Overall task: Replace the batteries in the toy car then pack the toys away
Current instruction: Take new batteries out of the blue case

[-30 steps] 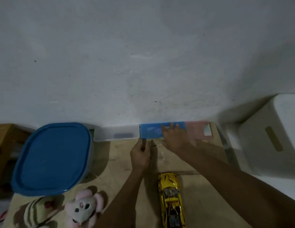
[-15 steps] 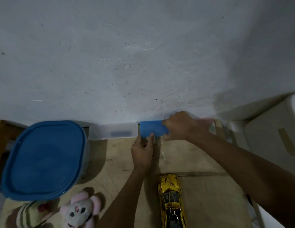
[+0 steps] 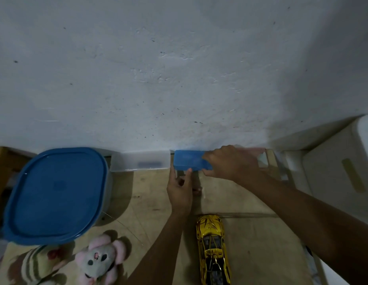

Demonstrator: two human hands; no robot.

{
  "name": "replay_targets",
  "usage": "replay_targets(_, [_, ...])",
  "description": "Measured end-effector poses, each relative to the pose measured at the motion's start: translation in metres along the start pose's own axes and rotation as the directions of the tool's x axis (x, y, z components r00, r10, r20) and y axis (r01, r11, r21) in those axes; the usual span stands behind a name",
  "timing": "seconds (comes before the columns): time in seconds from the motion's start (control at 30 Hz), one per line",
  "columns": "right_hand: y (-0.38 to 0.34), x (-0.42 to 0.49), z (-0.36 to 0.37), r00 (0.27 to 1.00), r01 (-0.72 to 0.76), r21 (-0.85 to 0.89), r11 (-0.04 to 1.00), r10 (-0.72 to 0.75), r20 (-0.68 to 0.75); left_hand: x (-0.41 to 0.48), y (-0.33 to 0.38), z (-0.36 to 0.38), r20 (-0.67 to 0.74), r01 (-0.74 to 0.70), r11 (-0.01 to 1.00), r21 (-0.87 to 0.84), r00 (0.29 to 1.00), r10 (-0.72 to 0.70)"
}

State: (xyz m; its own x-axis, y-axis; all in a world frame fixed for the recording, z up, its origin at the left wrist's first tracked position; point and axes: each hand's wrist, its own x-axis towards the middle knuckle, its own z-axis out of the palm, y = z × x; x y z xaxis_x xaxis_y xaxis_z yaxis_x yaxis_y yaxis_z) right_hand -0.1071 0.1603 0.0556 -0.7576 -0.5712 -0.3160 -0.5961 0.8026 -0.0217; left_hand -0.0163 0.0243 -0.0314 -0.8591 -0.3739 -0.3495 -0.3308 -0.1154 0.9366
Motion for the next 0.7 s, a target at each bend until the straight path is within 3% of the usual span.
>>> replay_targets(0.23, [-0.001,0.016,0.003,0.993,0.111,-0.123,0.986,-0.106,0.047,0.004,-0.004,-0.001,-0.035,0.038,0.999,0.007,0.999,-0.038])
replay_targets(0.5, [0.014,0.029,-0.007,0.989,0.137,-0.022,0.990,-0.135,0.063,0.001,0.005,0.001,-0.038,0.075,0.995,-0.066,0.996,-0.077])
replay_targets(0.6, [0.018,0.022,-0.003,0.985,0.133,-0.073,0.988,-0.140,-0.096,0.000,0.004,-0.001,-0.040,0.049,0.999,0.024,0.998,-0.048])
replay_targets(0.7, [0.023,0.014,-0.002,0.950,0.032,-0.135,0.990,-0.072,-0.303,0.001,0.000,-0.002,-0.055,-0.003,0.993,0.119,0.998,0.010])
